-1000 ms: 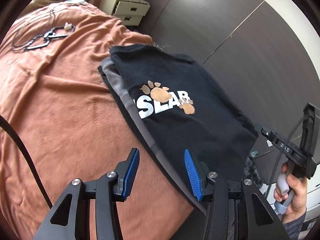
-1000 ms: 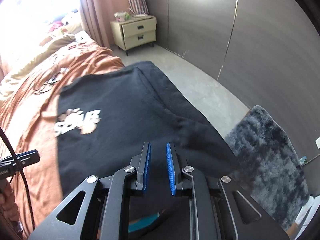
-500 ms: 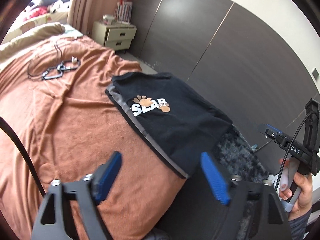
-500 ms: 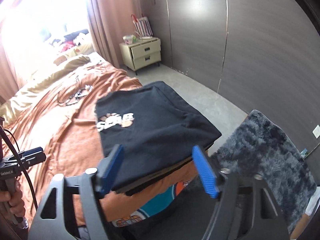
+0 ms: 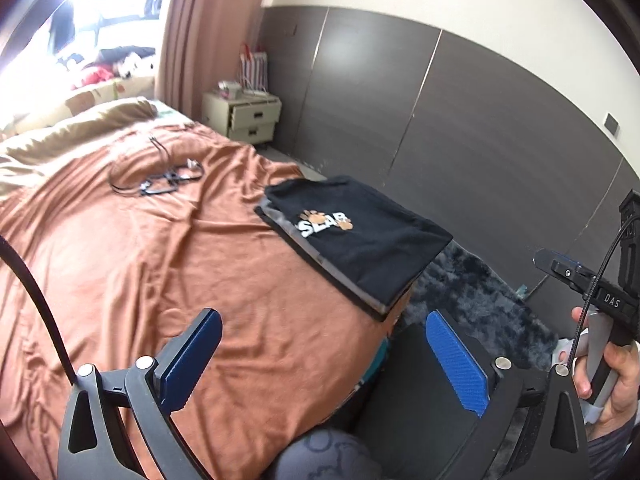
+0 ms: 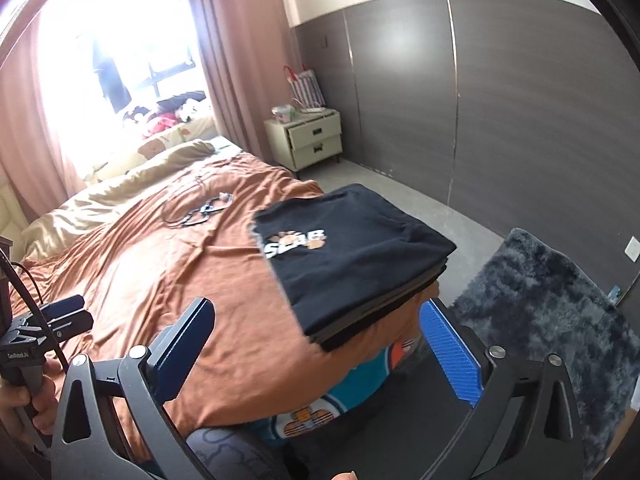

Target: Fold small clothes

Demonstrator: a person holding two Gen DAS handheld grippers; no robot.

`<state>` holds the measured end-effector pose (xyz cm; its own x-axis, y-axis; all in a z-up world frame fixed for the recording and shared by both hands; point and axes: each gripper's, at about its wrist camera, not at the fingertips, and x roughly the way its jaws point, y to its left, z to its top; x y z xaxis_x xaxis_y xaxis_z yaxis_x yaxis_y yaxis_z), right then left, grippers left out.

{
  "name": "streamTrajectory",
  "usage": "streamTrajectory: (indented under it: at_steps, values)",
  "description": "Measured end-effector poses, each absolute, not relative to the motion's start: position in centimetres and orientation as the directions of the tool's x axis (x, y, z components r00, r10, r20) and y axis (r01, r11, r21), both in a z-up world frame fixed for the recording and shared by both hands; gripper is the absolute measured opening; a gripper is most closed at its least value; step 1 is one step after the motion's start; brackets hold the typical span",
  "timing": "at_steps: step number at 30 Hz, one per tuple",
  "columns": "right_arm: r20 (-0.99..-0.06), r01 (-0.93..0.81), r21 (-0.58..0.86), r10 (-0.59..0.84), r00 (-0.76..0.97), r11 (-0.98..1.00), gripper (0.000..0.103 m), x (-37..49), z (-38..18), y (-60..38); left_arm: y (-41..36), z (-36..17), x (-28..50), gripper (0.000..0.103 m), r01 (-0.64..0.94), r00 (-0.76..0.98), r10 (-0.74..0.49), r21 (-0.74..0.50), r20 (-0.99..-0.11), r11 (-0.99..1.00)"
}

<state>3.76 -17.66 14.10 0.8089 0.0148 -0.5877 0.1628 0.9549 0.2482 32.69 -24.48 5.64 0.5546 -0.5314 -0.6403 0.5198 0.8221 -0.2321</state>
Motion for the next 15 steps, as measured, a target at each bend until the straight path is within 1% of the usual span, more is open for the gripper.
streamTrajectory:
  at_steps: [8,15]
  values:
    - [-0.565,0.125,0.242,0.035,0.824,0.962,0.103,-1.3,14.4,-14.1,-18.7,7.5,26.9,0.103,0.487,0.634,-0.496,-0.192,-0.593,0.852]
    - [-0.521,0.074,0.246,0.067,0.851,0.966,0.103,-5.6,15.1,-11.4,-15.3,8.0,21.8,0.103,0.449,0.702,-0.449,-0.146,-0.552,0.881]
